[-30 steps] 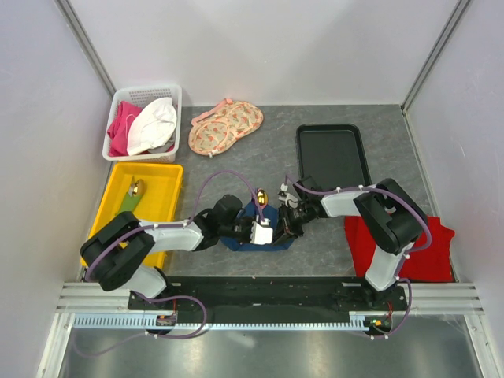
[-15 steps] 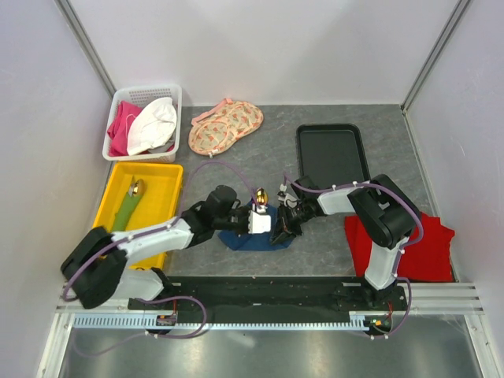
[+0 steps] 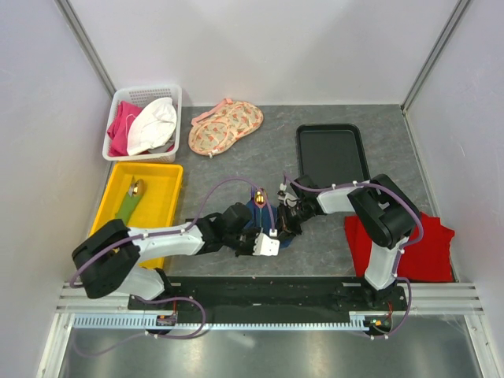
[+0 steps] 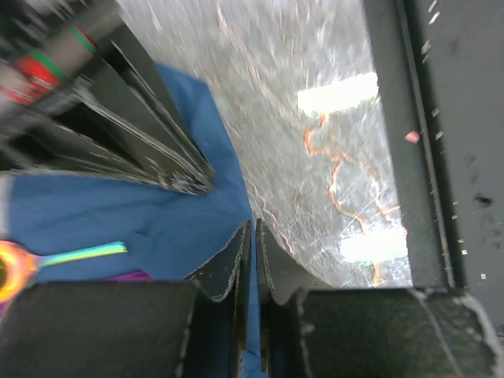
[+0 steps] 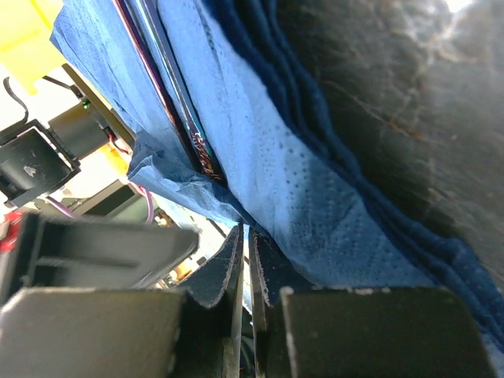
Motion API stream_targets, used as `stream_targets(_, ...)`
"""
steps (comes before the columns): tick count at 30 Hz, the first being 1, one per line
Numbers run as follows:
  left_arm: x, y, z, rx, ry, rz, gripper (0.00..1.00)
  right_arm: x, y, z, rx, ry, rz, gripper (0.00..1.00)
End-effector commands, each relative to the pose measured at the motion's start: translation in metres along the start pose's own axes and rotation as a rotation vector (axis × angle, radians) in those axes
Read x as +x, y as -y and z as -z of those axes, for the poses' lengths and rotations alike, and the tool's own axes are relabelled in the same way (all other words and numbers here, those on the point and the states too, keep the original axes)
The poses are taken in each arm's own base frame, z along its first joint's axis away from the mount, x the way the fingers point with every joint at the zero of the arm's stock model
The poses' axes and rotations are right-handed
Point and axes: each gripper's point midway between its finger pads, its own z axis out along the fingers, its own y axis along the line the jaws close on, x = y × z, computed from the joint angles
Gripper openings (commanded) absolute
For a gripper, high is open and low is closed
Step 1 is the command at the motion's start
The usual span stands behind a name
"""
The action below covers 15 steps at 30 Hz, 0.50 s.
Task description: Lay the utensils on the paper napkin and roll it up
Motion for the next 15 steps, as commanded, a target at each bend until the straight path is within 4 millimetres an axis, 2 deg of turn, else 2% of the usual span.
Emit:
stream_targets(1, -0.006, -0.018, -0.005, -0.035, -0.016, -0.009, 0.11, -0.009, 0.001, -0.002, 0.023, 0.016, 0.022, 0.11)
stream_targets(8, 0.0, -0.028, -0.016, -0.034, -0.08, 0.025, 0.1, -0.012, 0.003, -0.003, 0.035, 0.01, 0.021, 0.12)
stream_targets(15, 0.007, -0.024, -0.019, -0.01, -0.124, 0.001, 0.09, -0.014, 0.003, -0.002, 0.035, 0.012, 0.019, 0.12)
